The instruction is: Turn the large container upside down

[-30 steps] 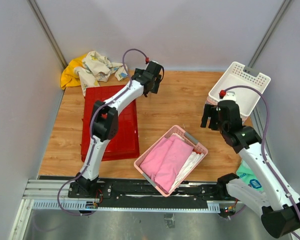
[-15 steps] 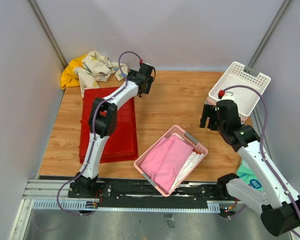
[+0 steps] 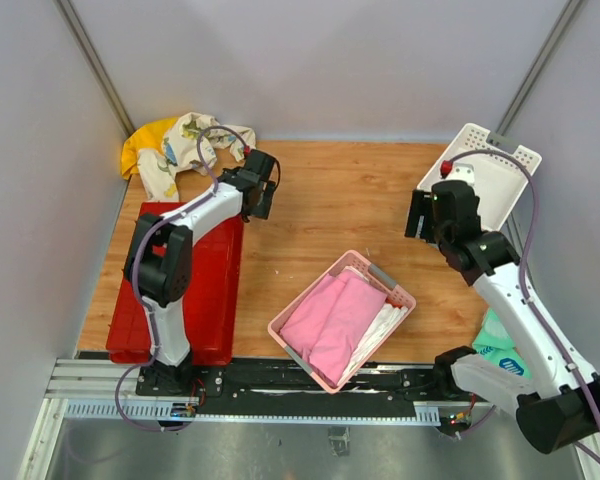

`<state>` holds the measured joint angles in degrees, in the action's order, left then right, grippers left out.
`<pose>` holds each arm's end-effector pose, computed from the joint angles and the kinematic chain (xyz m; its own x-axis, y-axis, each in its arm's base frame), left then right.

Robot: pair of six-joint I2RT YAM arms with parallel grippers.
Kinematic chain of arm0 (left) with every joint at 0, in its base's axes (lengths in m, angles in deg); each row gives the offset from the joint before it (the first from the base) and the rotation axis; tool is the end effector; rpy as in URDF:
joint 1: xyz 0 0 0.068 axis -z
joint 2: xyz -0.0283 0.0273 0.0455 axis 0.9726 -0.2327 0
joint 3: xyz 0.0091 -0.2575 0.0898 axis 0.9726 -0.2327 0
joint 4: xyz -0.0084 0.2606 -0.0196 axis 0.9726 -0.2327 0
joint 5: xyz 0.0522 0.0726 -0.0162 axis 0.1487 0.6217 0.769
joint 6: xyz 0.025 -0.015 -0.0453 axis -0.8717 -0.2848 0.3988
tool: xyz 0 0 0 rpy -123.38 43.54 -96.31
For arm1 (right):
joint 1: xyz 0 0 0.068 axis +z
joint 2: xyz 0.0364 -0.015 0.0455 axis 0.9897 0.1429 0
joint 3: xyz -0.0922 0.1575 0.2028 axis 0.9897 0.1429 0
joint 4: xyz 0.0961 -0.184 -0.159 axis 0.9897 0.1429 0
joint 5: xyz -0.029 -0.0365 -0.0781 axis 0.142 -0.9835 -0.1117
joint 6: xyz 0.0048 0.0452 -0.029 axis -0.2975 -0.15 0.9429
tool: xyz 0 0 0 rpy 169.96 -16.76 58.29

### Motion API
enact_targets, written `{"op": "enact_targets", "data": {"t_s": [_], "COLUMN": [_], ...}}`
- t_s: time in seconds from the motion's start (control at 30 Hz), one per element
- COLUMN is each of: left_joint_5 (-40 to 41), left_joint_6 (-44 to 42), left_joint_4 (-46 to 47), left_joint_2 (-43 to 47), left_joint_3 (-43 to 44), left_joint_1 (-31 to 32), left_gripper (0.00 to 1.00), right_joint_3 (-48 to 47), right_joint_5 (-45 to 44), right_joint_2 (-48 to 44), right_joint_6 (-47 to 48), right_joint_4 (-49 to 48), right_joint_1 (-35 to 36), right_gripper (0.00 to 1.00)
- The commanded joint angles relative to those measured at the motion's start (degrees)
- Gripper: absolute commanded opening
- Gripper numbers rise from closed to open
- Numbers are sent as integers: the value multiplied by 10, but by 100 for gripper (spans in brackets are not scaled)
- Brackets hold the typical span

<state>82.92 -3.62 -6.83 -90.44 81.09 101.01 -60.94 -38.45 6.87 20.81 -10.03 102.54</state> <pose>0.3856 -0.1549 0.2145 -0.7583 0.2686 -0.5939 0.0244 0.9222 0.3859 0.2015 0.0634 0.3429 -0.4918 0.1499 -0.8577 0.1086 0.9879 0.1104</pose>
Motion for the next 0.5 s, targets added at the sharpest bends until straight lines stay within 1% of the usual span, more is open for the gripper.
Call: {"op": "enact_targets", "data": {"t_s": [0.0, 0.07, 0.2, 0.3, 0.37, 0.47], "left_joint_5": [-79, -137, -246, -306, -327, -352], "left_joint_6": [43, 60, 92, 121, 137, 159], "left_joint_4": [-43, -42, -25, -1, 14, 35], "left_joint_2": [71, 108, 173, 211, 233, 261], "left_joint_3": [18, 36, 52, 22, -5, -51], "left_joint_1": [-1, 0, 8, 23, 38, 61], "left_gripper": [98, 99, 99, 99, 99, 99], "right_joint_3": [-89, -121, -209, -289, -340, -426], "right_joint_5": [-79, -102, -132, -105, -93, -102], "right_joint_2": [46, 81, 194, 281, 338, 419], "right_joint_6": [7, 1, -10, -26, -32, -58], "right_joint_4": [3, -5, 7, 30, 48, 94], "right_joint_1": [-20, -24, -42, -73, -86, -101], "right_gripper": [80, 79, 79, 76, 75, 70]}}
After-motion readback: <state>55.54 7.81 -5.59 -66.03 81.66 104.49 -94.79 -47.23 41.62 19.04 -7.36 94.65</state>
